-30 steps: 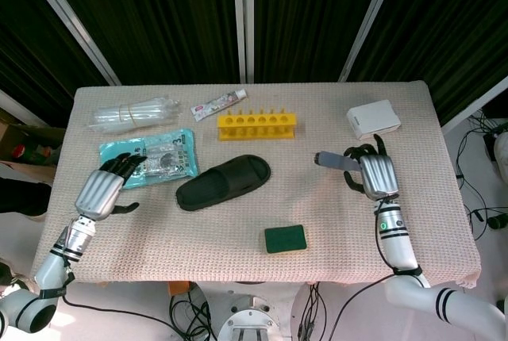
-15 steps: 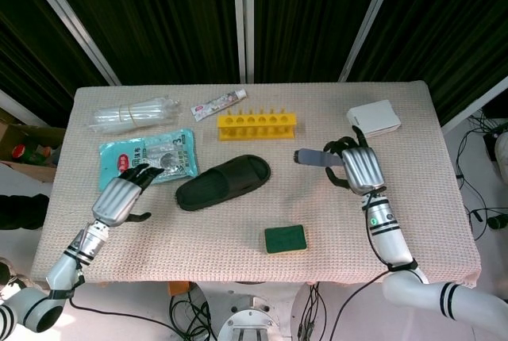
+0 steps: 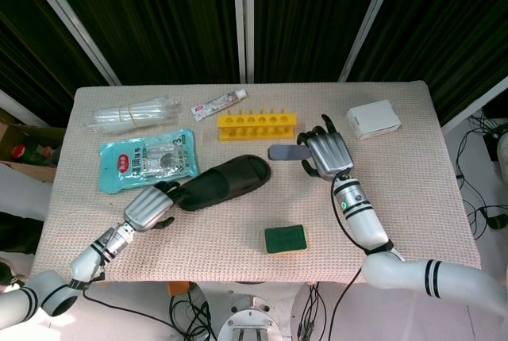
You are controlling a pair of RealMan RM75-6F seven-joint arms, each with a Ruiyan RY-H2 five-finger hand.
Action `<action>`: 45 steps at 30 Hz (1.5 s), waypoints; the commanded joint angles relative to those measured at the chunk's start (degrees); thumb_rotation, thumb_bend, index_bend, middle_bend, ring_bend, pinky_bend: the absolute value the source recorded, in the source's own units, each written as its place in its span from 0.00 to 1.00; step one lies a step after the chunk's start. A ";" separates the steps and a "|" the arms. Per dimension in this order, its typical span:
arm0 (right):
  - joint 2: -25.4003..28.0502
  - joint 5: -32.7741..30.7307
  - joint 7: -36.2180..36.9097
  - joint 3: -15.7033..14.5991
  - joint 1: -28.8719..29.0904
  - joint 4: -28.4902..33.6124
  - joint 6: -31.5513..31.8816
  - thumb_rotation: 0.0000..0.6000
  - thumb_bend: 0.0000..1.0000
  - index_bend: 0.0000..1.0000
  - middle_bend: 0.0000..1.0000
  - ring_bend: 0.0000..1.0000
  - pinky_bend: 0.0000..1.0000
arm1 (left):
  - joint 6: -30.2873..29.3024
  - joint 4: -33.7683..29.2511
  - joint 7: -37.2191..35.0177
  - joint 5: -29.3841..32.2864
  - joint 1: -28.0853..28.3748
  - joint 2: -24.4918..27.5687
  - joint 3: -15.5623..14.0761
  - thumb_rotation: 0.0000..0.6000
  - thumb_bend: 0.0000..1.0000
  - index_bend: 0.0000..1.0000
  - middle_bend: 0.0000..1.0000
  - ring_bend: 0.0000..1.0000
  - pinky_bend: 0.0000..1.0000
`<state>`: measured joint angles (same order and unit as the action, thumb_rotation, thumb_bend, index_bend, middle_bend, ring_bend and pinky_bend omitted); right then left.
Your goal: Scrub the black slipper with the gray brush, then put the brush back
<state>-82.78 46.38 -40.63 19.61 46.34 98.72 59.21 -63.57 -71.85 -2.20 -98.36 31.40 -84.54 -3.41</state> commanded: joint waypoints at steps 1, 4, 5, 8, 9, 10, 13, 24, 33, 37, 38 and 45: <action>-1.56 -5.40 -4.04 -0.74 3.74 -1.03 -1.07 1.00 0.49 0.85 0.74 0.24 0.00 | 0.97 1.32 0.80 -0.58 1.08 -1.10 -0.32 1.00 0.34 0.25 0.29 0.22 0.34; -2.87 -8.66 -5.77 -1.38 5.97 -2.32 -2.07 1.00 0.49 0.85 0.74 0.24 0.00 | 2.56 2.38 1.86 -0.36 1.83 -1.80 -0.61 1.00 0.38 0.25 0.29 0.22 0.35; -3.47 -9.94 -6.34 -1.62 6.96 -2.89 -2.59 1.00 0.49 0.85 0.74 0.24 0.00 | 3.25 2.78 2.39 -0.16 2.07 -2.08 -0.76 1.00 0.40 0.25 0.29 0.22 0.35; -5.13 -12.50 -7.14 -2.18 9.16 -4.43 -3.58 1.00 0.49 0.85 0.74 0.24 0.00 | 4.52 3.27 3.12 0.50 2.39 -2.55 -1.07 1.00 0.42 0.25 0.30 0.23 0.36; -5.67 -13.10 -7.20 -2.36 9.66 -4.91 -3.68 1.00 0.49 0.85 0.74 0.24 0.00 | 4.67 3.39 3.33 0.63 2.44 -2.65 -1.14 1.00 0.42 0.25 0.30 0.23 0.36; -6.25 -13.46 -7.15 -2.55 10.08 -5.37 -3.65 1.00 0.49 0.85 0.74 0.24 0.00 | 4.70 3.59 3.54 0.71 2.46 -2.78 -1.18 1.00 0.42 0.25 0.31 0.24 0.37; -7.97 -13.50 -6.37 -3.28 10.94 -6.68 -3.50 1.00 0.50 0.85 0.74 0.24 0.00 | 4.18 4.66 3.32 0.97 2.39 -3.31 -1.17 1.00 0.42 0.26 0.35 0.28 0.42; -11.36 -12.97 -5.36 -4.82 13.33 -9.12 -2.27 1.00 0.50 0.85 0.74 0.24 0.00 | 3.08 6.81 1.51 0.73 2.57 -4.00 -2.12 1.00 0.43 0.26 0.37 0.29 0.44; -14.98 -14.05 -6.98 -4.49 16.48 -10.71 -1.15 1.00 0.50 0.85 0.74 0.24 0.00 | 2.82 6.76 1.44 1.03 2.72 -3.88 -2.46 1.00 0.43 0.26 0.37 0.29 0.44; -17.00 -15.03 -7.62 -3.89 18.17 -11.83 -1.15 1.00 0.50 0.85 0.74 0.24 0.00 | 2.79 6.97 1.47 1.20 2.72 -3.95 -2.62 1.00 0.43 0.26 0.38 0.30 0.45; -17.41 -15.03 -7.61 -3.77 18.47 -12.01 -1.12 1.00 0.50 0.85 0.74 0.24 0.00 | 2.75 6.98 1.49 1.23 2.71 -3.96 -2.64 1.00 0.43 0.26 0.38 0.30 0.45; -17.80 -14.66 -8.00 -4.30 18.97 -12.08 0.18 1.00 0.50 0.85 0.74 0.24 0.00 | 2.34 6.92 1.40 1.15 2.83 -3.75 -2.82 1.00 0.43 0.26 0.38 0.30 0.45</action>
<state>-100.76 31.65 -48.52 15.47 65.39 86.56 59.19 -61.24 -64.93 -0.80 -97.22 34.23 -88.29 -6.23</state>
